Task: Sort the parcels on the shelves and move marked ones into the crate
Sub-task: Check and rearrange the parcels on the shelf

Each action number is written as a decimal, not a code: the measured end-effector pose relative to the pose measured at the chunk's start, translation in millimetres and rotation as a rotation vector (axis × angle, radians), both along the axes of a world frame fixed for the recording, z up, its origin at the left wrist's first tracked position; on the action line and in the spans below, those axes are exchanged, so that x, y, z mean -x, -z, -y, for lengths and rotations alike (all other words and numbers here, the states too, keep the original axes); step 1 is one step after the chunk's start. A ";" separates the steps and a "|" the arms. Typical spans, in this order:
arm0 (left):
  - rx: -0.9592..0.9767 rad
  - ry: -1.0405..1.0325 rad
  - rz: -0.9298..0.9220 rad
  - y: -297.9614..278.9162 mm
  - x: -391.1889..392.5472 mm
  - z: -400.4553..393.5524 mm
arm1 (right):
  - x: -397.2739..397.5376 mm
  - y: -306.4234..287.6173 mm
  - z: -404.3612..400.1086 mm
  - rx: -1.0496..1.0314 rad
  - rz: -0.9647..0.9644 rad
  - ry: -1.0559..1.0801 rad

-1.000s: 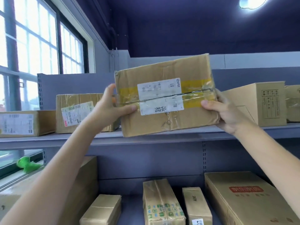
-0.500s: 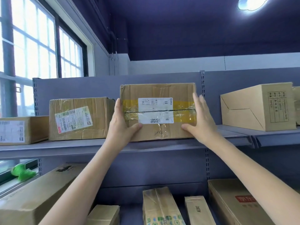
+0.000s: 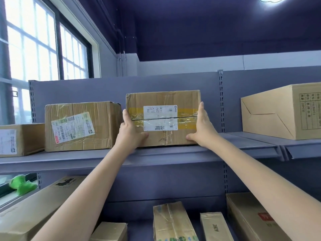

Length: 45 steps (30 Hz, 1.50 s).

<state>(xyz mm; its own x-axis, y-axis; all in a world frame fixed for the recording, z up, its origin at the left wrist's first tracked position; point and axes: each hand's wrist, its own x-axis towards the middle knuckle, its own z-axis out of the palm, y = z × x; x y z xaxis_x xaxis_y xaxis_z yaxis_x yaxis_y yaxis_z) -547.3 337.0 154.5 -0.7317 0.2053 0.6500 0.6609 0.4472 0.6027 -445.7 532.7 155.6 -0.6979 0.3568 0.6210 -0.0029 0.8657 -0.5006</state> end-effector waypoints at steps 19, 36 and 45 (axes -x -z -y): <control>0.039 -0.057 -0.031 9.6 34.4 -12.4 | 29.2 5.8 -15.5 -0.017 0.165 0.007; -0.235 -0.108 -0.593 11.1 -11.6 -2.8 | -10.6 15.0 4.4 0.106 -0.369 0.075; -0.017 0.143 -0.562 6.6 -84.4 -46.9 | -112.6 24.6 -17.6 0.071 -0.115 0.147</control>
<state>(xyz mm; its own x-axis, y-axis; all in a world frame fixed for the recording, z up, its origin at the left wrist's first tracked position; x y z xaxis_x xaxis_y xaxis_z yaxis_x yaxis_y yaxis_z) -462.9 384.0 147.9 -0.2388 0.2628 0.9348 0.9348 0.3229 0.1480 -333.1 550.3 131.0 -0.5610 0.4956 0.6630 0.0605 0.8234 -0.5643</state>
